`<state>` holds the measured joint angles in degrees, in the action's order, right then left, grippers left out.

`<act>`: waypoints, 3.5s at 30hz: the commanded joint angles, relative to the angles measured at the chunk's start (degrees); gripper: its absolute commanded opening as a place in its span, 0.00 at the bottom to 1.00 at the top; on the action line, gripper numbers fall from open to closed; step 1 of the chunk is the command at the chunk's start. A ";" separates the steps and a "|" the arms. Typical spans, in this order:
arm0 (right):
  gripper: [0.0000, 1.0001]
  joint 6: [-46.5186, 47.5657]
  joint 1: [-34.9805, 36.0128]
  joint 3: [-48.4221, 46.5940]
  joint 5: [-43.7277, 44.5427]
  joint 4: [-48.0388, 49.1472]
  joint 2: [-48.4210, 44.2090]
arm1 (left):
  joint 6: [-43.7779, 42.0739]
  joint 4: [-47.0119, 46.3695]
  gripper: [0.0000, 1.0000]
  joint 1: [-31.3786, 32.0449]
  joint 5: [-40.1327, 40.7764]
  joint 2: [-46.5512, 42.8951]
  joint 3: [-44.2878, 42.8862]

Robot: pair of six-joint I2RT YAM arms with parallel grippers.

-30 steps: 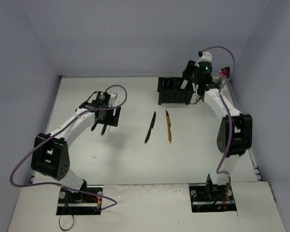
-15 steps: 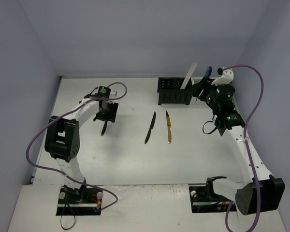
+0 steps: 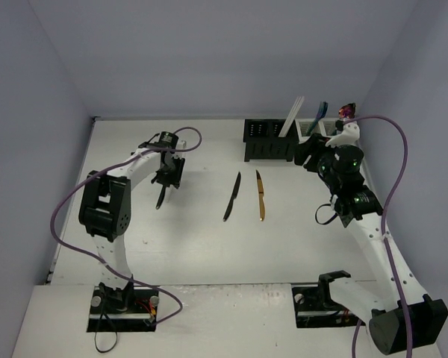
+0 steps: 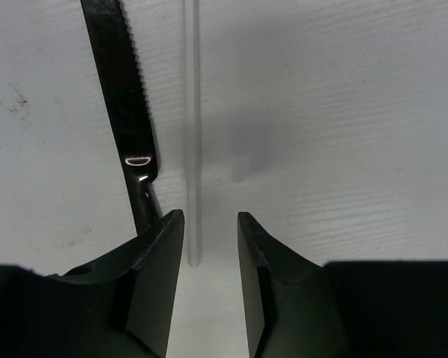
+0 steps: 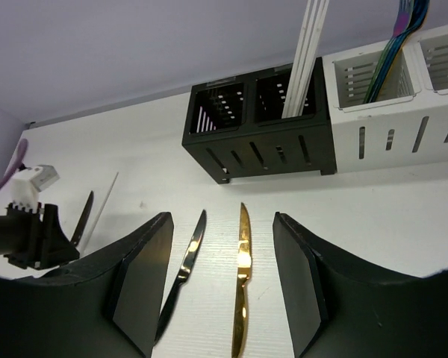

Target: Sort the eating utensils into containers

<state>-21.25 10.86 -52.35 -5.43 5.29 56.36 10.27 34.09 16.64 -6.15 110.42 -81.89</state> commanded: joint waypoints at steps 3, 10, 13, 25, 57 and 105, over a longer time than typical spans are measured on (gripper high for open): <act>0.53 -1.38 0.96 0.71 -1.21 2.62 -2.17 | 1.63 0.97 0.31 0.06 1.31 1.54 -3.41; 0.54 -1.64 2.47 2.02 -0.99 2.48 -2.96 | 3.18 1.20 0.26 0.21 1.57 4.82 -3.57; 0.54 -1.98 3.30 2.26 -0.94 2.46 -2.73 | 3.63 0.98 0.07 0.93 1.17 5.32 -2.50; 0.61 -7.47 15.08 1.73 -4.07 5.14 2.77 | 4.48 -7.02 0.00 9.60 -0.85 -10.61 3.17; 0.40 -10.48 26.58 -8.91 -0.99 18.62 17.82 | 6.43 -25.22 0.00 25.72 -8.70 -41.51 17.72; 0.09 6.79 -1.23 -45.29 11.45 21.94 56.57 | 2.53 -7.93 0.76 -5.75 -1.02 -41.76 20.57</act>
<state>-12.41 9.40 -95.02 7.13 22.11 113.03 13.63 28.05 11.22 -6.79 69.95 -59.86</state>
